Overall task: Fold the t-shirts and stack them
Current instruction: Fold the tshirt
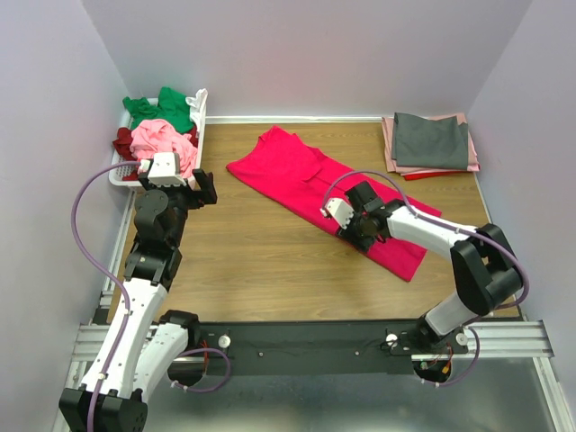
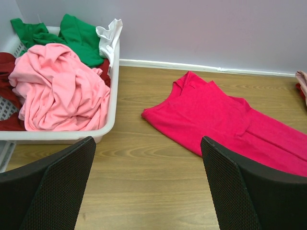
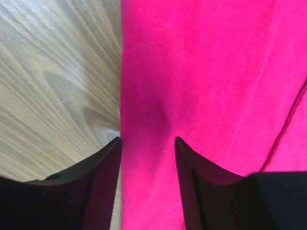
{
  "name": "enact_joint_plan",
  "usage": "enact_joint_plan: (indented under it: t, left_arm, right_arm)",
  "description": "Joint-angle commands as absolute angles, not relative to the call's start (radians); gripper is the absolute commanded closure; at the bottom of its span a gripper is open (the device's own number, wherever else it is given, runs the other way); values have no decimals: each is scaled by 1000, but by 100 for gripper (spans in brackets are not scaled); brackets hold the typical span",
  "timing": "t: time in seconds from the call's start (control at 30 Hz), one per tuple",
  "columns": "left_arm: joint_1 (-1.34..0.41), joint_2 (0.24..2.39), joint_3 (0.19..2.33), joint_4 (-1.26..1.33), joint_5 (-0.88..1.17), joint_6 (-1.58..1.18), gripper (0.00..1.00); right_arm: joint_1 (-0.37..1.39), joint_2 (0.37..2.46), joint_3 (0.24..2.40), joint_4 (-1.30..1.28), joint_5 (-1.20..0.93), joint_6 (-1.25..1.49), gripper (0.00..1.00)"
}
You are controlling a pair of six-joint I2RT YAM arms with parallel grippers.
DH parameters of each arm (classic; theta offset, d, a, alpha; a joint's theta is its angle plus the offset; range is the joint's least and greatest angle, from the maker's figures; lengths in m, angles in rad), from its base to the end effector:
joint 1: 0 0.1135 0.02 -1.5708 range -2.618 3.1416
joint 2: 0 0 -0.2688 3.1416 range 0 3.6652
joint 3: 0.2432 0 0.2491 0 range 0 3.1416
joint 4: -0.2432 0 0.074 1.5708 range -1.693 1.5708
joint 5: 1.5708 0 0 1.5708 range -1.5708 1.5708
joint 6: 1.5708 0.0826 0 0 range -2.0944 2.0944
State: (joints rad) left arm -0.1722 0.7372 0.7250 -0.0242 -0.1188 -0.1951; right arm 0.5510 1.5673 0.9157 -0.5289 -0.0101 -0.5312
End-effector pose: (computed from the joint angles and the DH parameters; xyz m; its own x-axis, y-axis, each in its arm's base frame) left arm 0.2178 -0.0279 0.3455 -0.0455 -0.1875 -0.9812 0.0455 0.9808 -0.1895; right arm 0.2613 0.1616 0.1386 -0.4125 -0.8480 -0.3328 -0.8533 0.4876 -0.1847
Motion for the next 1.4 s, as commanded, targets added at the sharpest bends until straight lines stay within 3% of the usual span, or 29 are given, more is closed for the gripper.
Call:
enact_joint_plan:
  t: [0.0,0.47,0.83,1.27,1.37]
  left_arm:
    - [-172,736,724,-9,-126,-192,2]
    - [-172,733,724,-8,-124,-193,2]
    - [-172,735,726,-6,-121,-193,2]
    - [-170,749,726,-9,-135,-189,2]
    - [-172,753,726,-9,-133,-190,2]
  right_arm:
    - [566,1582,920,-514,34,-515,48]
    - [594,1614,900,-517,12,-505,62]
    - [612,1643,922,-548,-110,-471,90]
    - [921,1874,1169,-679,-213,-430,93]
    - [968,1907,1238,-716,-204,-433,85]
